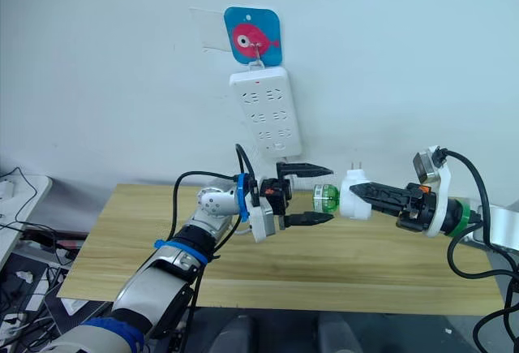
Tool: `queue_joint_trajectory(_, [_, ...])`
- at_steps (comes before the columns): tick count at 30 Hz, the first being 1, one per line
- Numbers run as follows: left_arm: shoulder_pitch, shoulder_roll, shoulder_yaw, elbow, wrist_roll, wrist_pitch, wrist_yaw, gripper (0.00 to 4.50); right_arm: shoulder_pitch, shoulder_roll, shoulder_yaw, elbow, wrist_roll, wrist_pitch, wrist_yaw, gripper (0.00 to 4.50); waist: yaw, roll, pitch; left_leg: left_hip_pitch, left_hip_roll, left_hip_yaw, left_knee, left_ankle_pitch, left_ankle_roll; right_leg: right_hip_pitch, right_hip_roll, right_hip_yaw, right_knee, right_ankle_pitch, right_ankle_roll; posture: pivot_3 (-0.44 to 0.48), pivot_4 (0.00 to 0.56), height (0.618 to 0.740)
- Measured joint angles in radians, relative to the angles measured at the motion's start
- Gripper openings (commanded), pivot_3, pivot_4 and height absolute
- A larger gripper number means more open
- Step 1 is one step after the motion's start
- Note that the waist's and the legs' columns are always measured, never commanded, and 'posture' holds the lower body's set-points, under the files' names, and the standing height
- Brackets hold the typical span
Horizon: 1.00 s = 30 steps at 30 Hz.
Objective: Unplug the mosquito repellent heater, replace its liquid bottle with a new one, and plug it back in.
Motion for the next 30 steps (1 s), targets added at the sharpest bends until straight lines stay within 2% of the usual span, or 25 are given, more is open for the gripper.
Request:
queue_joint_trajectory(3, [-0.001,0.010,-0.022,0.008,-0.011,-0.014,0.002,2.42,0.000,0.000,0.000,-0.001,0.000,0.001,0.000,2.95,0.000,0.000,0.000,0.000,0.000,0.000,0.000,0.000,0.000,0.000,0.000,0.000,0.000,0.000,0.000,-0.095,0.178,0.740])
queue_joint_trajectory(4, [-0.001,0.012,-0.027,0.008,-0.015,-0.015,0.003,2.25,0.000,0.000,0.000,-0.001,0.000,0.001,0.000,2.95,0.000,0.000,0.000,0.000,0.000,0.000,0.000,0.000,0.000,0.000,0.000,0.000,0.000,0.000,0.000,-0.095,0.178,0.740])
queue_joint_trajectory(8, [-0.001,0.022,-0.060,0.005,-0.060,-0.001,-0.009,2.25,0.000,-0.001,0.002,-0.001,0.000,0.007,0.001,2.95,-0.001,0.000,0.000,0.000,0.000,0.000,0.000,0.000,0.000,0.000,0.000,0.000,0.000,0.000,0.000,-0.095,0.178,0.740])
queue_joint_trajectory(10, [0.014,0.026,-0.081,-0.034,-0.136,0.083,-0.067,2.25,0.000,-0.005,0.003,-0.001,0.000,0.008,0.000,2.95,-0.002,0.000,0.000,0.000,0.000,0.000,0.000,0.000,0.000,0.000,0.000,0.000,0.000,0.000,0.000,-0.091,0.179,0.740])
queue_joint_trajectory(11, [0.037,0.025,-0.090,-0.086,-0.204,0.212,-0.114,2.25,0.000,-0.011,0.003,-0.001,-0.002,0.007,0.000,2.95,-0.003,0.000,0.000,0.000,0.000,0.000,0.000,0.000,0.000,0.000,0.000,0.000,0.000,0.000,0.000,-0.094,0.180,0.740])
queue_joint_trajectory(12, [0.068,0.024,-0.103,-0.176,-0.295,0.443,-0.161,2.25,0.000,-0.028,0.004,0.001,-0.006,0.001,-0.002,2.95,-0.006,0.001,0.000,0.000,0.000,-0.001,0.000,0.000,0.000,0.000,0.000,0.000,0.000,0.000,0.000,-0.091,0.178,0.740])
queue_joint_trajectory(13, [0.080,0.026,-0.109,-0.216,-0.339,0.561,-0.181,2.25,0.000,-0.038,0.004,0.001,-0.011,0.001,-0.003,2.95,-0.006,0.001,0.000,-0.001,0.000,-0.002,0.000,0.000,0.000,0.000,0.000,-0.001,0.000,0.000,0.000,-0.089,0.177,0.740])
queue_joint_trajectory(15, [0.092,0.068,-0.125,-0.372,-0.472,0.974,-0.221,2.25,0.004,-0.062,0.009,-0.007,-0.012,0.002,0.000,2.95,-0.011,0.001,0.000,-0.001,0.001,-0.004,0.000,0.000,0.000,0.000,0.001,-0.003,0.000,0.000,0.000,-0.087,0.174,0.740])
queue_joint_trajectory(18, [0.065,0.122,-0.123,-0.501,-0.612,1.468,-0.201,2.25,0.009,-0.076,0.017,-0.012,-0.012,0.001,0.005,2.95,-0.023,0.001,0.000,0.000,0.001,-0.006,0.000,0.000,0.000,0.000,0.002,-0.004,0.001,0.000,0.000,-0.093,0.172,0.740])
queue_joint_trajectory(20, [0.016,0.132,-0.079,-0.517,-0.780,1.895,-0.154,2.25,0.012,-0.081,0.021,-0.012,-0.010,-0.002,0.015,2.95,-0.030,0.001,0.000,0.000,0.001,-0.006,0.000,0.000,0.000,0.000,0.002,-0.004,0.001,-0.001,0.000,-0.093,0.172,0.740])
queue_joint_trajectory(22, [-0.031,0.119,-0.007,-0.481,-0.921,2.216,-0.094,2.25,0.012,-0.087,0.022,-0.016,0.001,-0.006,0.032,2.95,-0.032,0.001,0.000,0.000,0.001,-0.006,0.000,0.000,0.000,0.000,0.002,-0.005,0.001,-0.003,0.004,-0.093,0.167,0.740])
queue_joint_trajectory(24, [-0.077,0.094,0.067,-0.409,-1.008,2.459,-0.028,2.25,0.018,-0.101,0.022,-0.034,0.007,-0.015,0.045,2.95,-0.034,0.001,0.000,0.000,0.001,-0.006,0.000,0.000,0.000,0.000,0.003,-0.005,0.001,-0.003,0.004,-0.094,0.165,0.740])
queue_joint_trajectory(26, [-0.089,0.081,0.107,-0.378,-1.033,2.569,0.004,2.25,0.028,-0.106,0.024,-0.052,0.011,-0.020,0.047,2.95,-0.035,0.001,0.000,0.000,0.001,-0.006,0.000,0.000,0.000,0.000,0.003,-0.005,0.000,-0.003,0.004,-0.097,0.165,0.740])
queue_joint_trajectory(27, [-0.091,0.075,0.125,-0.364,-1.039,2.612,0.020,2.81,0.033,-0.106,0.032,-0.055,0.011,-0.023,0.048,2.95,-0.035,0.001,0.000,0.000,0.001,-0.006,0.000,0.000,0.000,0.000,0.003,-0.004,0.000,-0.003,0.003,-0.097,0.165,0.740])
queue_joint_trajectory(30, [-0.089,0.067,0.161,-0.335,-1.007,2.671,0.085,3.57,0.045,-0.108,0.054,-0.075,-0.002,-0.030,0.029,2.95,-0.034,0.001,0.000,0.000,0.001,-0.005,0.000,0.000,0.000,0.000,0.003,-0.004,0.000,-0.002,0.002,-0.096,0.164,0.740])
